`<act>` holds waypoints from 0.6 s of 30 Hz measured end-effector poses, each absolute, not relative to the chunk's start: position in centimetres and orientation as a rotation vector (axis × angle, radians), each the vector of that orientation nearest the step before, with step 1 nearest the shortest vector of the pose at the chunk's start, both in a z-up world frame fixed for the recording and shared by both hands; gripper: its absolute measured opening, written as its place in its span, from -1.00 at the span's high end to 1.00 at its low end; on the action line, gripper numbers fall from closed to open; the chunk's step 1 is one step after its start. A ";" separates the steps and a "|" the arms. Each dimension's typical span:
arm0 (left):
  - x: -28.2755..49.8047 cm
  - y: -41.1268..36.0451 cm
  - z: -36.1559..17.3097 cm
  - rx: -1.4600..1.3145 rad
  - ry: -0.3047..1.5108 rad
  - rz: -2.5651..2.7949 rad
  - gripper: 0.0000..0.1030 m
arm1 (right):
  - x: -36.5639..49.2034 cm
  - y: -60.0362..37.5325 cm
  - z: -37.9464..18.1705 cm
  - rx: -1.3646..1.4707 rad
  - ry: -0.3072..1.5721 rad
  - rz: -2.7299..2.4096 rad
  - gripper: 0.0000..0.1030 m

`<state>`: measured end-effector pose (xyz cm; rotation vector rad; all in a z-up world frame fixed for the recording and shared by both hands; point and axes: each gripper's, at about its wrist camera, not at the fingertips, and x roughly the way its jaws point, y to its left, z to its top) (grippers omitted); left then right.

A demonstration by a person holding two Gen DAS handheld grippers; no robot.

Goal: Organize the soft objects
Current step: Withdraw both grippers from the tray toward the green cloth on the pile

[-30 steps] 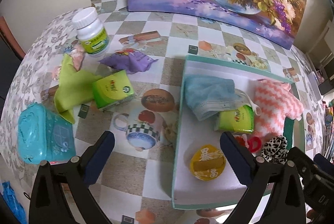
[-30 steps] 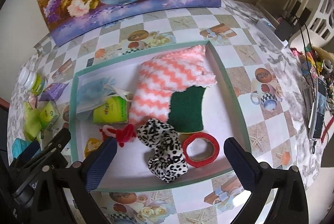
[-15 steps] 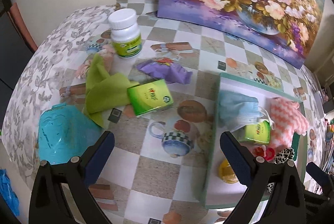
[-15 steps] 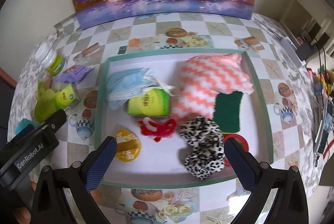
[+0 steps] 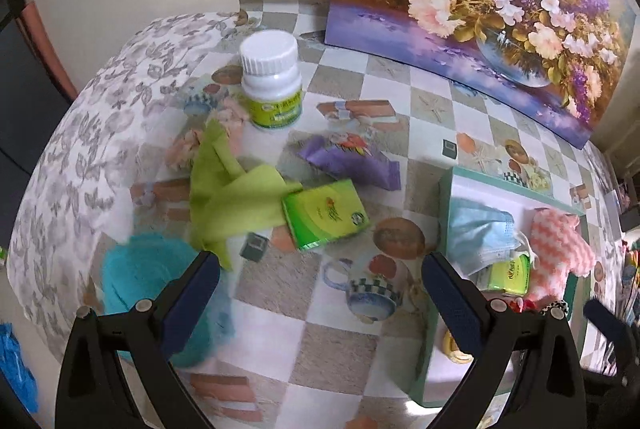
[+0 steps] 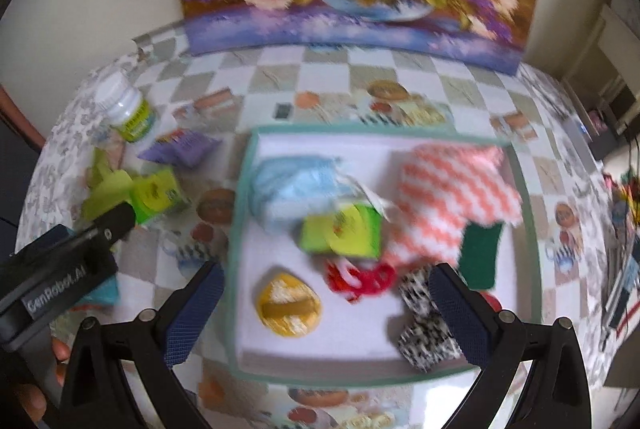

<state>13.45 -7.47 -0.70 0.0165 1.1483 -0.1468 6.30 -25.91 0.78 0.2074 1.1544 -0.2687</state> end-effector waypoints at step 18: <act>22.6 3.9 -0.6 -0.026 1.306 -0.131 -0.96 | 13.2 -19.0 -1.0 0.209 1.159 -0.008 -1.00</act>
